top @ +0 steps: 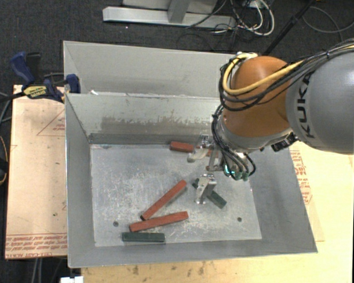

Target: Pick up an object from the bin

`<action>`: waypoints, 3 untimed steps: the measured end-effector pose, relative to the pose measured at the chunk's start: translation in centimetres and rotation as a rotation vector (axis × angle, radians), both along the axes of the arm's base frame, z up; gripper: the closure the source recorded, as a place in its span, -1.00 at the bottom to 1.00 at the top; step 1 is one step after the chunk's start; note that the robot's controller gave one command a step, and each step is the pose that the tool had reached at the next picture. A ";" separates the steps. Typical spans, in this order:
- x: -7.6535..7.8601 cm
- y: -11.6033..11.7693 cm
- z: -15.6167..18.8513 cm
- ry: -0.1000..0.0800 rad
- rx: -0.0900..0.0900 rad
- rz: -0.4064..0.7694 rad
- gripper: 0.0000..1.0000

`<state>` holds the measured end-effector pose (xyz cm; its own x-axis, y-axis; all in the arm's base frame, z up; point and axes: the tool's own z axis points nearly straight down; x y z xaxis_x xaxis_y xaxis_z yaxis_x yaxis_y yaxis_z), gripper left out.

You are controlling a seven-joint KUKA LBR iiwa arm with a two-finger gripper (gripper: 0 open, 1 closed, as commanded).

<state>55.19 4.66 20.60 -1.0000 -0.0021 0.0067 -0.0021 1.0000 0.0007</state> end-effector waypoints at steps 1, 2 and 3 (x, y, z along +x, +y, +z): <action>0.2 0.0 0.4 -0.007 0.000 -0.001 -1.00; 2.9 1.1 -12.4 -0.017 0.001 0.103 1.00; 2.9 1.1 -12.4 -0.017 0.001 0.103 1.00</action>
Offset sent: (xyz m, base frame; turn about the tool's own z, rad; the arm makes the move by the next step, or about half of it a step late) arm 0.0220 0.0112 -0.1360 -0.1054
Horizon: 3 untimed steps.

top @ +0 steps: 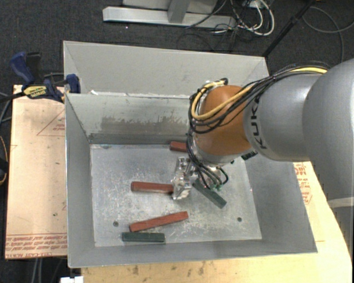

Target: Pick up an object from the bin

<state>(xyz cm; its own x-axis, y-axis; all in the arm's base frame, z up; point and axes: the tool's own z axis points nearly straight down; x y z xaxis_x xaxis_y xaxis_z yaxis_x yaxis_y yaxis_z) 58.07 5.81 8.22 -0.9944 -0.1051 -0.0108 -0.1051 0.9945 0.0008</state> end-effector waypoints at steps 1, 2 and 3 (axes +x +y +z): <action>1.1 -0.4 3.3 0.009 -0.001 0.004 1.00; -0.3 -0.6 7.4 0.008 -0.001 -0.007 -1.00; -0.3 -0.6 7.4 0.008 0.000 -0.007 -1.00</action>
Offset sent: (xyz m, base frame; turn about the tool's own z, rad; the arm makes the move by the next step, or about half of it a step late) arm -0.0038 -0.0065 0.0737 0.0069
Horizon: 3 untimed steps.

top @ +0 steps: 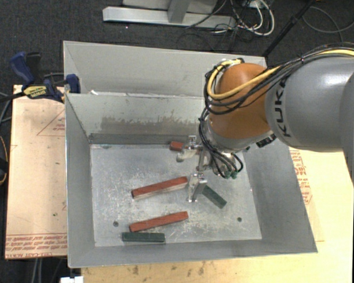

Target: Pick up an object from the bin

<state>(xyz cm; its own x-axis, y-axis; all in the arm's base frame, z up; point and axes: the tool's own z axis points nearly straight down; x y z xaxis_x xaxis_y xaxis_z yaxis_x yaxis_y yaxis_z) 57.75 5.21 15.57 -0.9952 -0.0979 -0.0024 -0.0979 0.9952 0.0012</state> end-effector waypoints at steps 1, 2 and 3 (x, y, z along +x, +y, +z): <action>3.6 -0.4 -7.7 -0.012 0.004 -0.132 1.00; 3.6 -0.4 -7.7 -0.012 0.004 -0.132 1.00; 3.9 -0.8 10.3 -0.010 0.000 -0.046 1.00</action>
Offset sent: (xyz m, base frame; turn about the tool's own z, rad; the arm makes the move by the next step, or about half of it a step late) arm 0.0000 0.0000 0.0000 0.0000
